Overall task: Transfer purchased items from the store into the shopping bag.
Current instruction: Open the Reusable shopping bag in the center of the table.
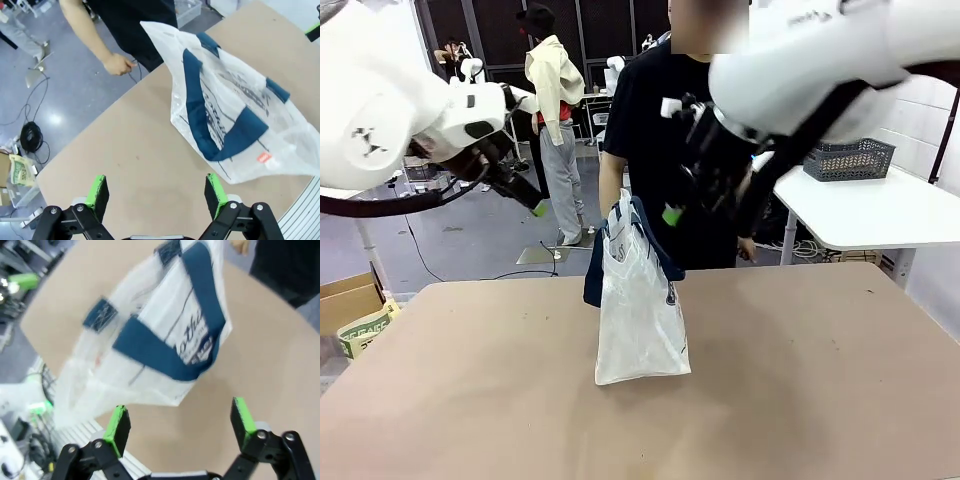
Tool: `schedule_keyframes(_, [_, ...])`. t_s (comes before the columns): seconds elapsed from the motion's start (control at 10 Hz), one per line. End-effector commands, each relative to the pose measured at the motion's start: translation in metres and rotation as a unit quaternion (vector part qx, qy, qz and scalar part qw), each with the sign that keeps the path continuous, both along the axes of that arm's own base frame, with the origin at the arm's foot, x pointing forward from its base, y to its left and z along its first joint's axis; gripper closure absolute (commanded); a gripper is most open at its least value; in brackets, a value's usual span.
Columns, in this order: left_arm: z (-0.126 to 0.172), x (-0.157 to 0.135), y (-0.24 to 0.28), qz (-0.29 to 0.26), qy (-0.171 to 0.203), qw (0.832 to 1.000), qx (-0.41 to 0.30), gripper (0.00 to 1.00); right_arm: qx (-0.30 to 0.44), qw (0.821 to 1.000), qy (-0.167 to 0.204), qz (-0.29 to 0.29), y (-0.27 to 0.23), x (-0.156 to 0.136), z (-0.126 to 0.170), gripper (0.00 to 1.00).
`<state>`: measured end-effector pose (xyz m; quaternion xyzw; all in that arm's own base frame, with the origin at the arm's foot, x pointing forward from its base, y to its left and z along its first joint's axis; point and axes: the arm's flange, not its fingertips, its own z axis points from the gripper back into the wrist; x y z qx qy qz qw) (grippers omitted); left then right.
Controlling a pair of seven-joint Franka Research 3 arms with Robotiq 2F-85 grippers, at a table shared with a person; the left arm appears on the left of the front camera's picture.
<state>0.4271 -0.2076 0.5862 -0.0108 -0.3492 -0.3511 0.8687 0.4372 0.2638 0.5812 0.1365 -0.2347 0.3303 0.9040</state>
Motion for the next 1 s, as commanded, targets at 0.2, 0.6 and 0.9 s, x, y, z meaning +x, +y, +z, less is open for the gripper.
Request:
schedule_keyframes(0.2, [-0.002,0.01,-0.01,-0.002,0.002,1.0,0.0,0.0,0.002,1.0,0.003,-0.015,0.011,0.018,0.012,0.0])
schedule_keyframes(0.6, [0.009,0.015,-0.043,0.067,0.039,0.997,-0.006,0.0,0.006,0.996,0.033,-0.078,0.038,0.053,0.021,0.0])
schedule_keyframes(0.9, [0.012,0.031,-0.075,0.157,0.099,0.982,-0.033,0.0,-0.016,0.985,0.086,-0.146,0.064,0.094,0.02,0.0])
